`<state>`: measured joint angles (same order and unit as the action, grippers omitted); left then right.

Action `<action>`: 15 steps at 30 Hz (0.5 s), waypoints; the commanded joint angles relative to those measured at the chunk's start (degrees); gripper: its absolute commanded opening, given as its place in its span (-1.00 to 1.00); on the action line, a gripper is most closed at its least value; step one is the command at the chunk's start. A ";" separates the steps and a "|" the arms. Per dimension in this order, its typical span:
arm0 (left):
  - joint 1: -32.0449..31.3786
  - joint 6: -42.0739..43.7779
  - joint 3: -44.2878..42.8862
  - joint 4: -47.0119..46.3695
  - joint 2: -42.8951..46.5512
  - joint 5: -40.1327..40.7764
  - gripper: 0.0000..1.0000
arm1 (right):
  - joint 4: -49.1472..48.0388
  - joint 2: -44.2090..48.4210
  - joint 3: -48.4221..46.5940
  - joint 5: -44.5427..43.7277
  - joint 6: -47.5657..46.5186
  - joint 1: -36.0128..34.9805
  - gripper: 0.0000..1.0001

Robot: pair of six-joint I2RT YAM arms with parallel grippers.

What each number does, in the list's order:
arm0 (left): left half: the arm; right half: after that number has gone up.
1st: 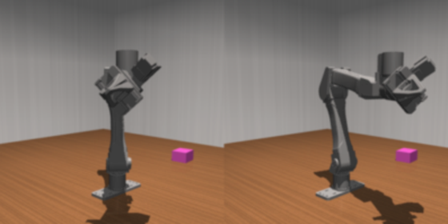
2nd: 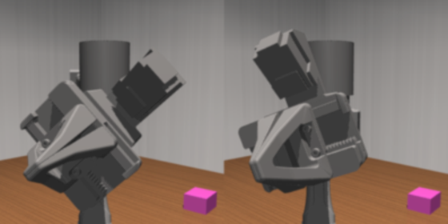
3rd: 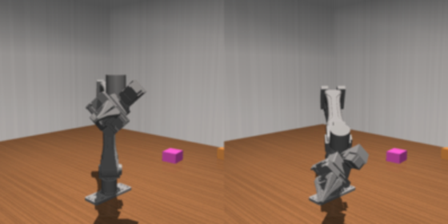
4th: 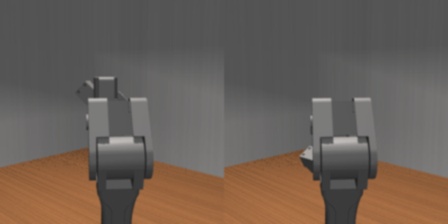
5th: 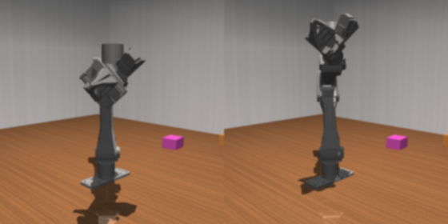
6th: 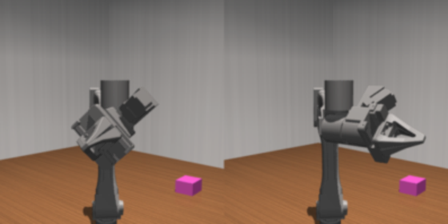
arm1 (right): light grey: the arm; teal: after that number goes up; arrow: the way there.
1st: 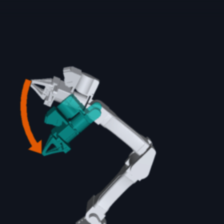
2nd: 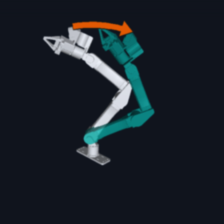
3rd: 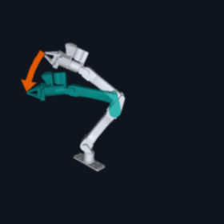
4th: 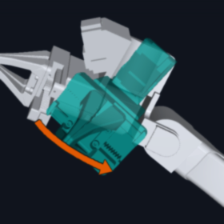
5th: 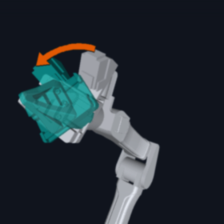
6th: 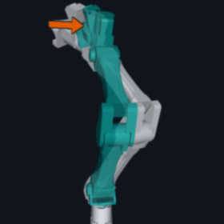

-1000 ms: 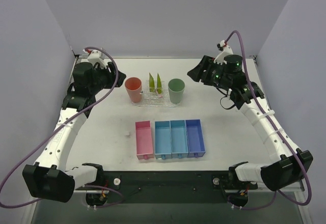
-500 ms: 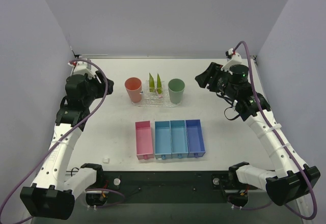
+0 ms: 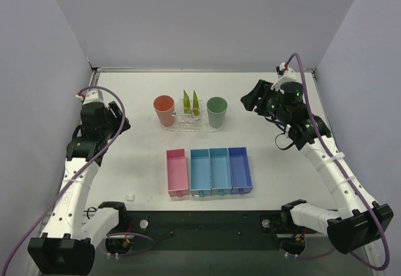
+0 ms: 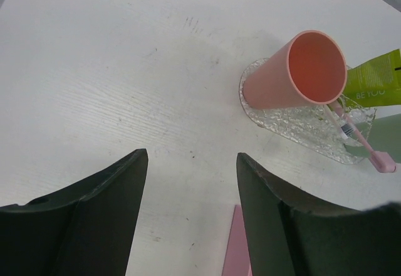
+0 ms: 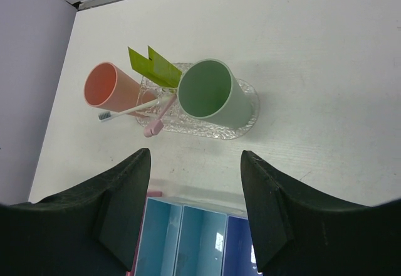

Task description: Prepare toiletry sets of a toothbrush and toothpaste on the tray

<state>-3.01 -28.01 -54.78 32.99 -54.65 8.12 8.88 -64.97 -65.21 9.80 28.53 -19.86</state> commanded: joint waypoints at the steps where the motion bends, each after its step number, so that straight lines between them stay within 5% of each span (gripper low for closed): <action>1: 0.19 3.13 -2.78 -4.06 2.62 -2.22 0.39 | -0.62 3.18 0.52 -3.03 -1.90 0.26 0.09; 15: 0.19 4.63 -6.64 -8.38 7.63 1.72 0.41 | -0.80 6.17 1.31 -9.18 -4.36 0.17 0.09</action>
<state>-2.98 -24.64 -56.60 28.88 -47.64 7.35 9.21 -60.49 -64.23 3.95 25.80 -19.86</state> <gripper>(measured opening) 0.704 0.546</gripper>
